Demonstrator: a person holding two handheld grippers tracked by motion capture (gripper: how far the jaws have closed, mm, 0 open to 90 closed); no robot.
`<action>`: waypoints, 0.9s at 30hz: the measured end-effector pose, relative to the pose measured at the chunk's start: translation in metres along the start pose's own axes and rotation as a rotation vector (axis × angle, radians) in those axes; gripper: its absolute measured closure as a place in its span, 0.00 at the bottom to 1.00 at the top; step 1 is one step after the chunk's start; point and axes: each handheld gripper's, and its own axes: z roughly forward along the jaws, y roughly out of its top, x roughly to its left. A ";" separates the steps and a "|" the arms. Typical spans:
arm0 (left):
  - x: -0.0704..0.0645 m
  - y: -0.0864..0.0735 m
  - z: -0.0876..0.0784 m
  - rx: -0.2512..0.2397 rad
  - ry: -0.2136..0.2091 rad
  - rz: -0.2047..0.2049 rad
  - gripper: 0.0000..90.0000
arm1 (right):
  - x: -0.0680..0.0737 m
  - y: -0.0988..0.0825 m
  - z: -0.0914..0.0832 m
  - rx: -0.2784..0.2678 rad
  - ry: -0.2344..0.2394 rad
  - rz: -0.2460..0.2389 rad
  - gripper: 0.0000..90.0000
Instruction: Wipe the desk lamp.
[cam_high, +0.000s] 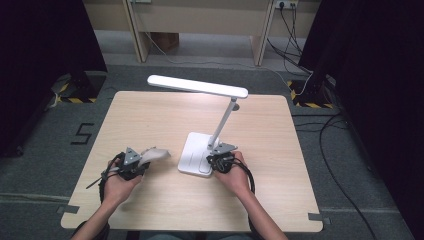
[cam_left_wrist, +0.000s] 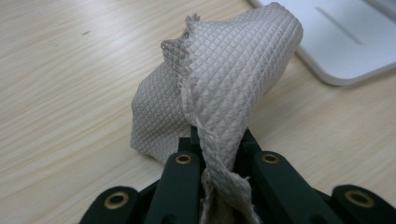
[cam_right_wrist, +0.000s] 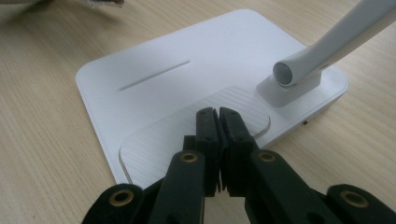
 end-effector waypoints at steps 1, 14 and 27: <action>0.003 -0.001 0.000 0.000 0.011 -0.012 0.93 | 0.000 0.000 0.000 0.000 0.000 0.001 0.97; 0.012 -0.012 0.008 0.042 0.060 -0.009 0.91 | -0.001 0.000 0.000 -0.002 -0.003 0.002 0.95; 0.002 -0.007 0.005 0.044 0.005 0.005 0.71 | -0.002 0.000 0.000 0.002 -0.011 0.014 0.88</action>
